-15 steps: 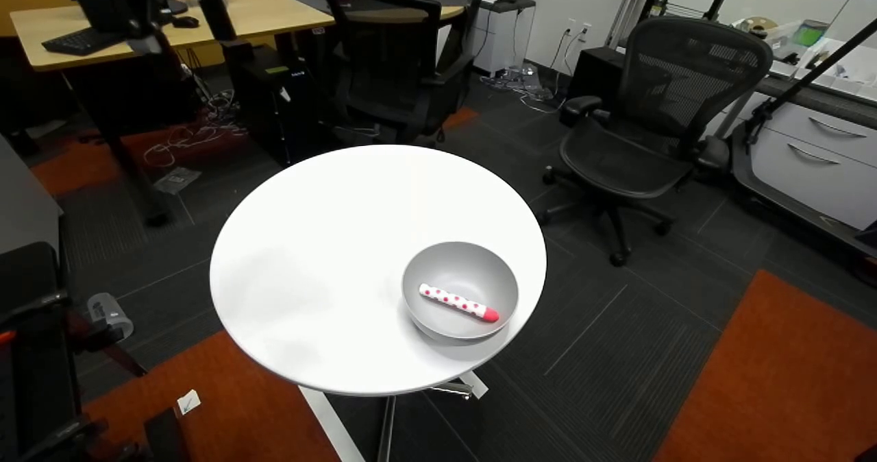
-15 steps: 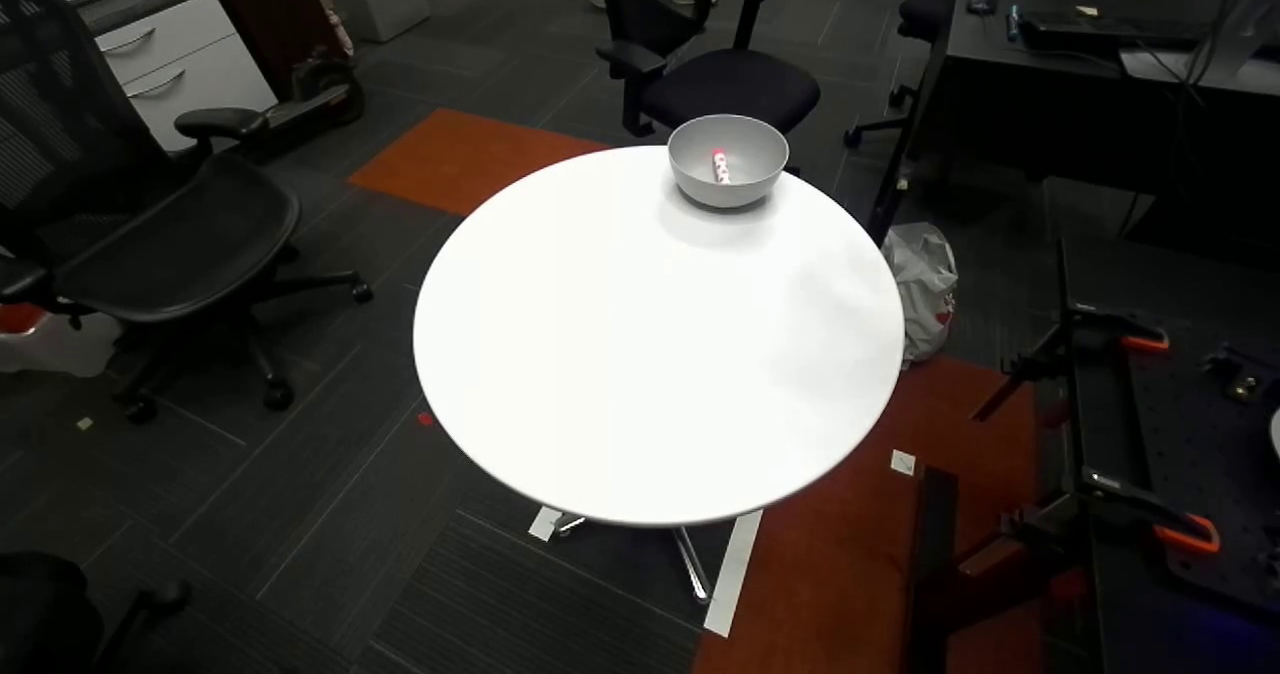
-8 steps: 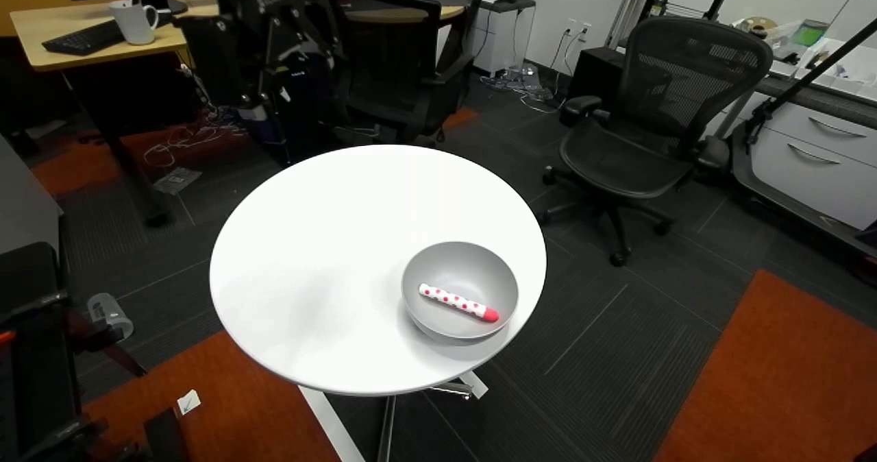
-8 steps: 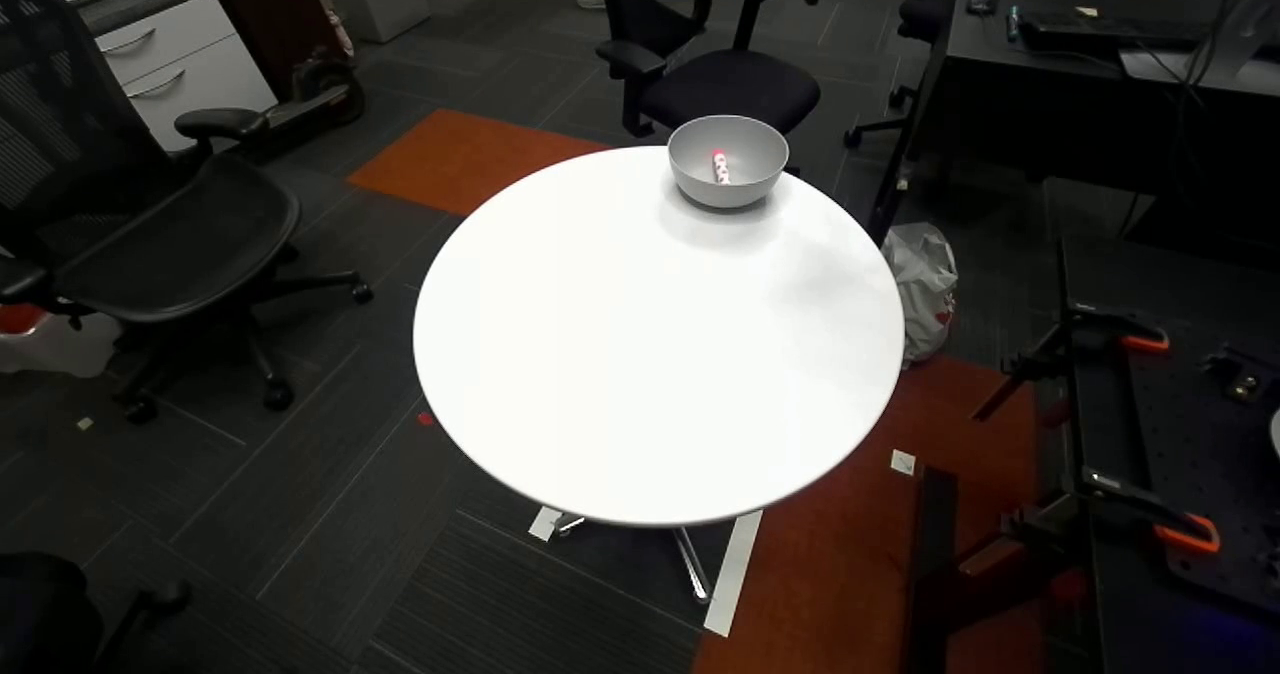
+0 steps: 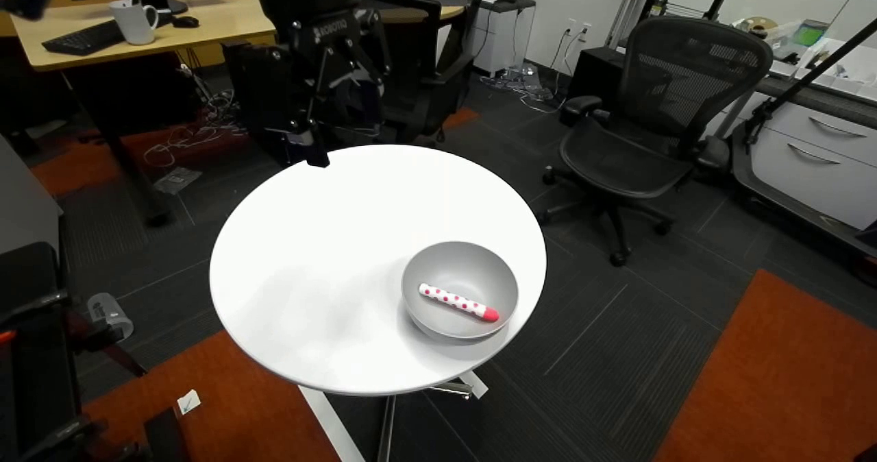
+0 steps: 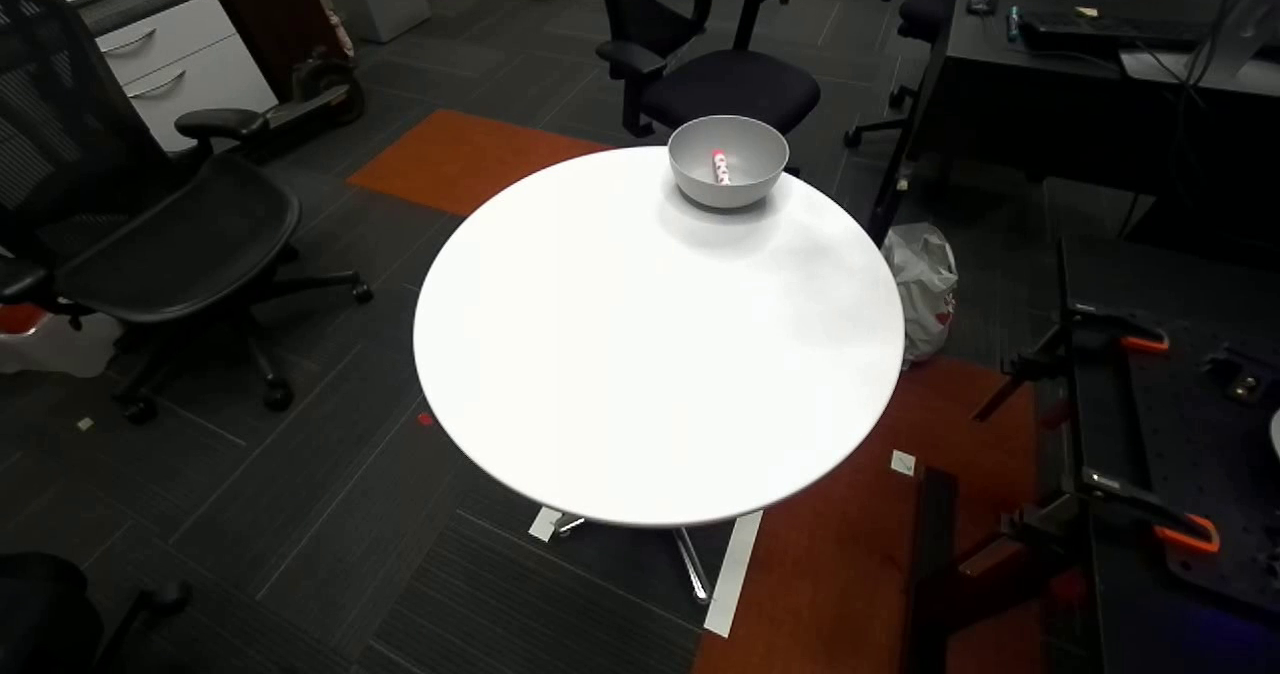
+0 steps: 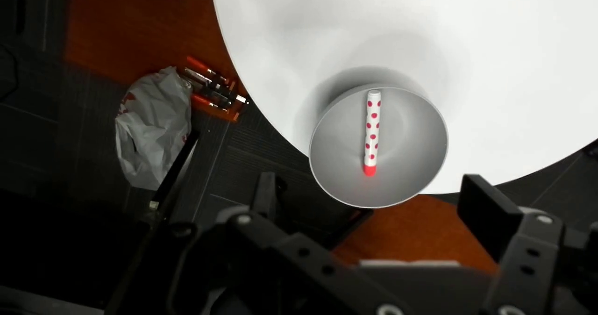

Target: Take the marker from the white bowl and put it on the table

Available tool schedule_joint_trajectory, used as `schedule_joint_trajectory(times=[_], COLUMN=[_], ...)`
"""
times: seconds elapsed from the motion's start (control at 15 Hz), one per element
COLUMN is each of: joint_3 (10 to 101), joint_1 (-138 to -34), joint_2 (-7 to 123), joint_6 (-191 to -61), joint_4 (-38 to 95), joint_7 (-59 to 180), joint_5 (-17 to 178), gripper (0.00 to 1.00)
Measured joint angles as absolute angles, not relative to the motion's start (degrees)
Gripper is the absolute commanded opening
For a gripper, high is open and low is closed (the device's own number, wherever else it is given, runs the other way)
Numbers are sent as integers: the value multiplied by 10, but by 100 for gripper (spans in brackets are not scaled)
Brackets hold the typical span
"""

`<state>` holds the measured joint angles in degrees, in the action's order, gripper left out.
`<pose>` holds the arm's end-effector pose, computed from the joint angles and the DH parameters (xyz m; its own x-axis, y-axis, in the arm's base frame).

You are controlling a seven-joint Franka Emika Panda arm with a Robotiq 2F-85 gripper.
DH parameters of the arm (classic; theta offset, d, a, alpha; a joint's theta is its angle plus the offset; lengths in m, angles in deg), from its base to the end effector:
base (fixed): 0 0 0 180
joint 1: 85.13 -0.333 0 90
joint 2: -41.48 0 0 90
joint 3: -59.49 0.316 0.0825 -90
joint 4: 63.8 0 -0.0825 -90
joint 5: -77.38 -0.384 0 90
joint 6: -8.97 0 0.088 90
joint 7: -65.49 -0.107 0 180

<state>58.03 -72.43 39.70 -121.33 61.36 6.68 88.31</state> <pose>0.5216 -0.1365 0.4138 0.3918 -0.8998 0.1921 -0.9157 -0.4016 -0.0132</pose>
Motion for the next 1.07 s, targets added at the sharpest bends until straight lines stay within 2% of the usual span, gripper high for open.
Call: schedule_joint_trajectory(times=[0.47,1.07], joint_3=[564,527], joint_1=[-736,-743], joint_2=[410,533], joint_6=[-1218,-1303], joint_4=[610,557], joint_7=[70,114], joint_5=[873,807], gripper=[100,100])
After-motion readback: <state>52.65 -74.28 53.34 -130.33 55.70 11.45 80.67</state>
